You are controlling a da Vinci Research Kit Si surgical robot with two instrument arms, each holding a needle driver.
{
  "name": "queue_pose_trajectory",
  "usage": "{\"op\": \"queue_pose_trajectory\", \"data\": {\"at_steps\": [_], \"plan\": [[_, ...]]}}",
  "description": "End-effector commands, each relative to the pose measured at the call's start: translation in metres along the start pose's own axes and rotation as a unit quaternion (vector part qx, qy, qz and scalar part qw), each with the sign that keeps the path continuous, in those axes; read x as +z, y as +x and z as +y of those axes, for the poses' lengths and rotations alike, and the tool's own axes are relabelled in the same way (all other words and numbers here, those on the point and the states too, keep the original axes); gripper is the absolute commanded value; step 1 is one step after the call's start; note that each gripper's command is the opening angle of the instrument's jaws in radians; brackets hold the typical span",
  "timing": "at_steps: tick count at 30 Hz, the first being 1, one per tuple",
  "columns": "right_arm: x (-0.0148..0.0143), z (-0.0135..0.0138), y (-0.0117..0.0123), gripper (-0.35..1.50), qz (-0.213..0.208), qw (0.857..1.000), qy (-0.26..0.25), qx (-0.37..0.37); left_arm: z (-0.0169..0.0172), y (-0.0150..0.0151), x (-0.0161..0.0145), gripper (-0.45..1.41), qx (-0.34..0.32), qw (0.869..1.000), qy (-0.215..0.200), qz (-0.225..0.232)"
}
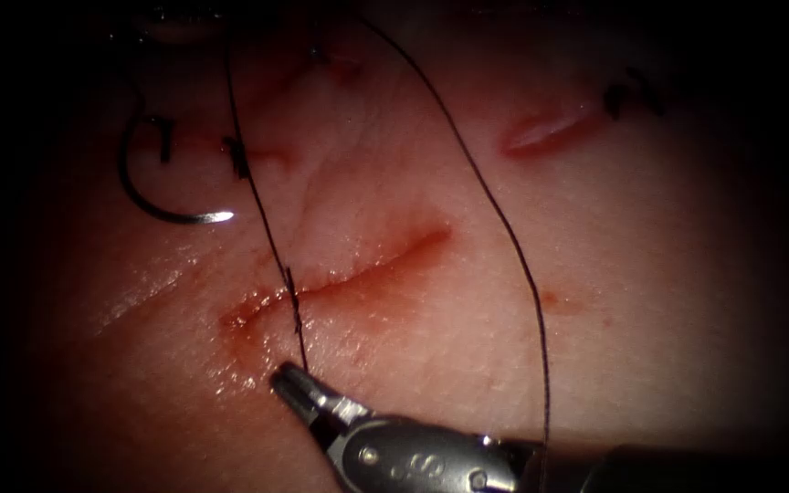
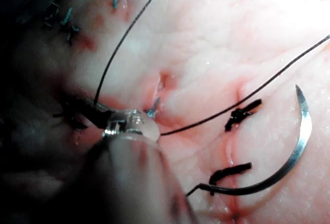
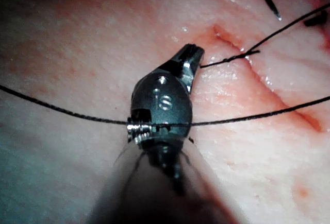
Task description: Wound Closure
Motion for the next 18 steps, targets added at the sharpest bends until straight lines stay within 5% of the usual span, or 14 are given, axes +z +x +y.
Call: {"op": "queue_pose_trajectory", "data": {"at_steps": [1,2,5,15,18], "plan": [[0.0008,-0.0005,0.0001,0.81,0.001,1.000,0.000,-0.002,-0.0002,0.0004,0.0005,-0.45,-0.011,1.000,-0.005,0.012],[0.0008,-0.0004,0.0001,1.11,0.001,1.000,0.000,-0.008,-0.0004,0.0009,0.0000,-0.45,-0.023,0.999,-0.013,0.023],[0.0008,-0.0005,0.0001,1.45,0.004,0.999,0.007,-0.032,-0.0006,0.0020,-0.0014,-0.45,-0.063,0.995,-0.049,0.062],[-0.0018,0.0005,0.0008,1.48,0.018,0.996,0.053,-0.064,0.0000,0.0047,-0.0059,-0.45,-0.215,0.954,-0.125,0.168],[-0.0031,0.0016,0.0015,1.30,0.023,0.992,0.061,-0.104,0.0003,0.0055,-0.0072,-0.45,-0.251,0.935,-0.148,0.202]]}}
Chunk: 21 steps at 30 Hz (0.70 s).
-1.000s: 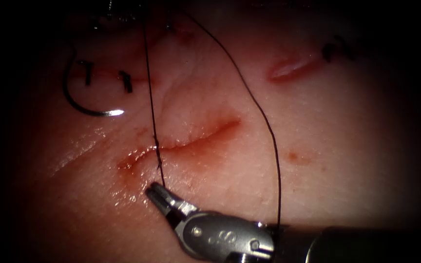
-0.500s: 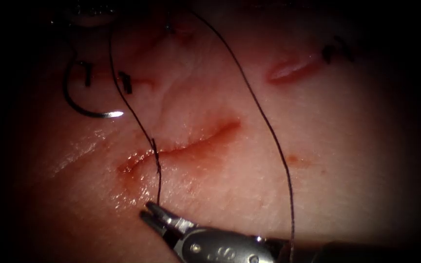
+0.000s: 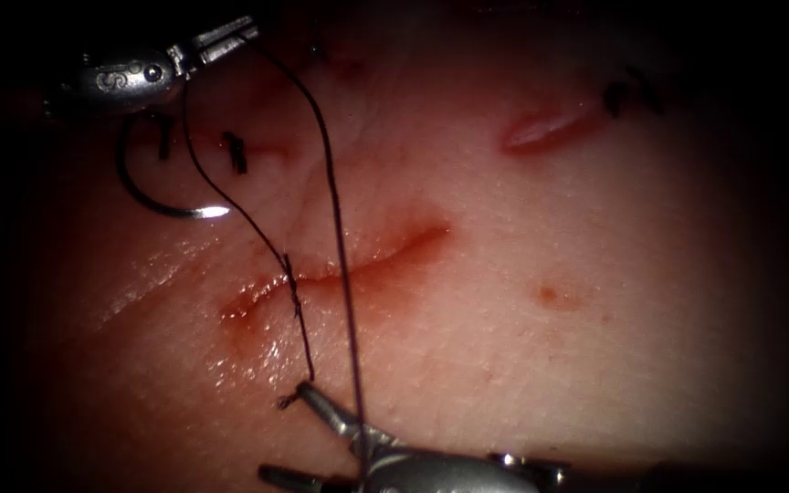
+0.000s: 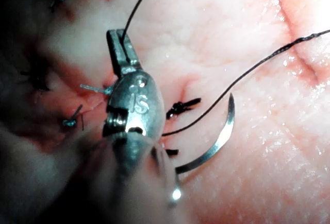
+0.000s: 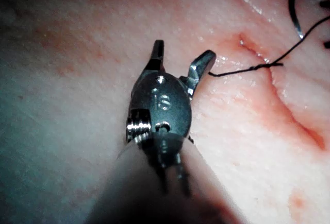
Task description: Wound Closure
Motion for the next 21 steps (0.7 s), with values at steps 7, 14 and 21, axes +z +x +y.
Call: {"op": "queue_pose_trajectory", "data": {"at_steps": [7,14,21], "plan": [[-0.0005,0.0051,0.0027,0.07,0.034,0.995,0.070,-0.055,0.0029,0.0026,-0.0016,-0.45,-0.046,0.997,-0.048,0.042],[0.0026,0.0078,0.0021,-0.35,0.033,0.993,0.114,0.014,0.0060,0.0059,-0.0043,-0.45,-0.071,0.994,-0.081,0.035],[0.0063,0.0088,0.0009,-0.35,0.055,0.987,0.142,0.053,0.0095,0.0089,-0.0062,-0.45,-0.070,0.990,-0.118,0.044]]}}
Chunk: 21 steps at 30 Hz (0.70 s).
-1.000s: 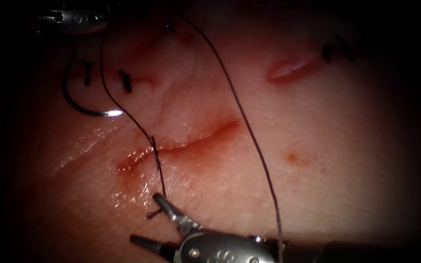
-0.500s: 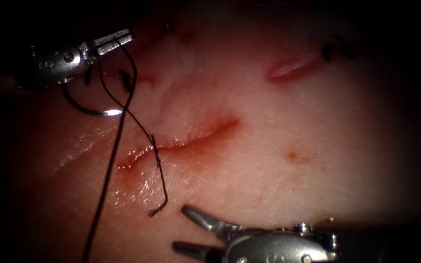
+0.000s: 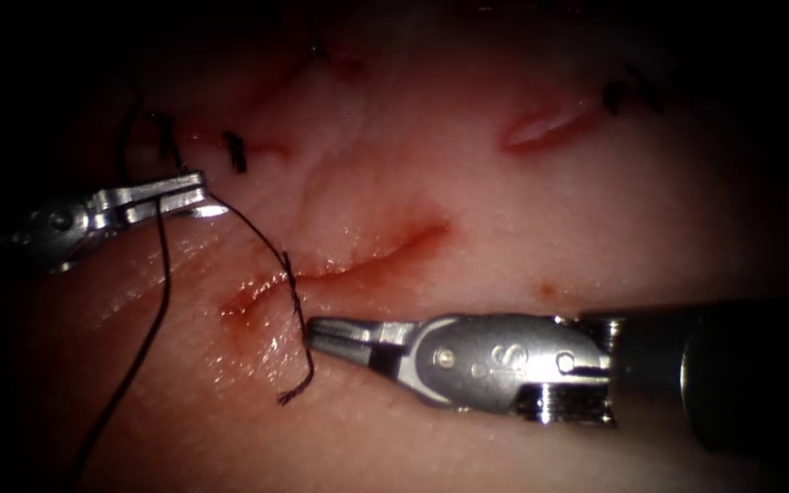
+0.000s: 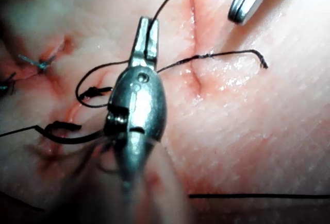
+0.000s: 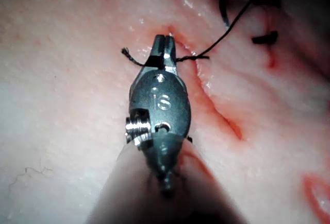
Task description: Wound Closure
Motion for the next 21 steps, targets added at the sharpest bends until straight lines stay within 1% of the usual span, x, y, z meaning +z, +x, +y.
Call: {"op": "queue_pose_trajectory", "data": {"at_steps": [1,6,8,10,14,15,17,21], "plan": [[0.0020,0.0004,-0.0003,-0.35,0.005,1.000,0.003,0.010,0.0001,-0.0002,0.0006,-0.45,0.003,1.000,-0.010,0.006],[0.0048,0.0012,-0.0011,-0.35,0.028,0.998,0.028,0.041,0.0018,0.0005,0.0010,-0.45,0.012,0.998,-0.043,0.036],[0.0060,0.0014,-0.0014,-0.35,0.043,0.997,0.037,0.054,0.0021,0.0007,0.0011,-0.45,0.028,0.997,-0.054,0.046],[0.0069,0.0015,-0.0016,-0.35,0.050,0.996,0.046,0.063,0.0025,0.0010,0.0013,-0.45,0.044,0.995,-0.075,0.055],[0.0091,0.0022,-0.0017,-0.35,0.060,0.994,0.060,0.067,0.0038,0.0015,0.0018,-0.45,0.049,0.992,-0.104,0.061],[0.0101,0.0029,-0.0016,-0.35,0.070,0.993,0.066,0.076,0.0047,0.0018,0.0019,-0.45,0.052,0.990,-0.117,0.063],[0.0110,0.0037,-0.0014,-0.35,0.083,0.991,0.069,0.085,0.0057,0.0021,0.0019,-0.45,0.056,0.988,-0.133,0.059],[0.0127,0.0050,-0.0010,-0.35,0.106,0.986,0.080,0.098,0.0074,0.0026,0.0021,-0.45,0.059,0.985,-0.153,0.058]]}}
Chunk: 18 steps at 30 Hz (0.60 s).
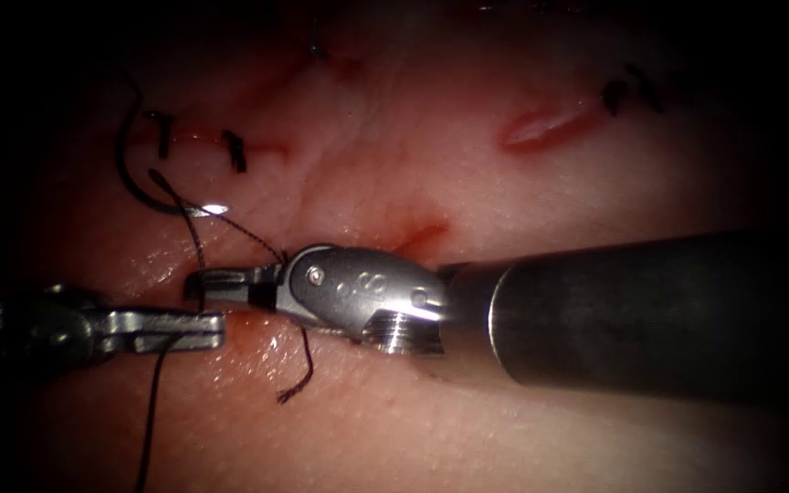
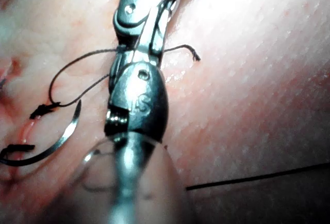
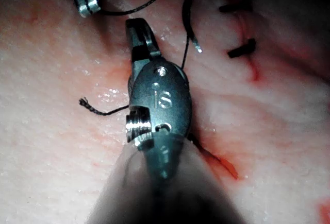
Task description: Wound Closure
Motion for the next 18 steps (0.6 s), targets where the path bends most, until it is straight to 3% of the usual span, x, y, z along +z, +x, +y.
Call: {"op": "queue_pose_trajectory", "data": {"at_steps": [1,9,18], "plan": [[0.0021,0.0008,0.0002,-0.35,0.011,1.000,0.005,0.004,0.0000,-0.0005,0.0006,-0.45,-0.003,1.000,-0.001,0.002],[0.0054,0.0022,0.0011,-0.35,0.062,0.996,0.047,0.041,0.0012,-0.0008,0.0007,-0.45,-0.004,1.000,-0.013,0.005],[0.0066,0.0023,0.0015,-0.35,0.100,0.984,0.119,0.083,0.0006,-0.0034,-0.0001,-0.45,0.002,1.000,-0.012,-0.003]]}}
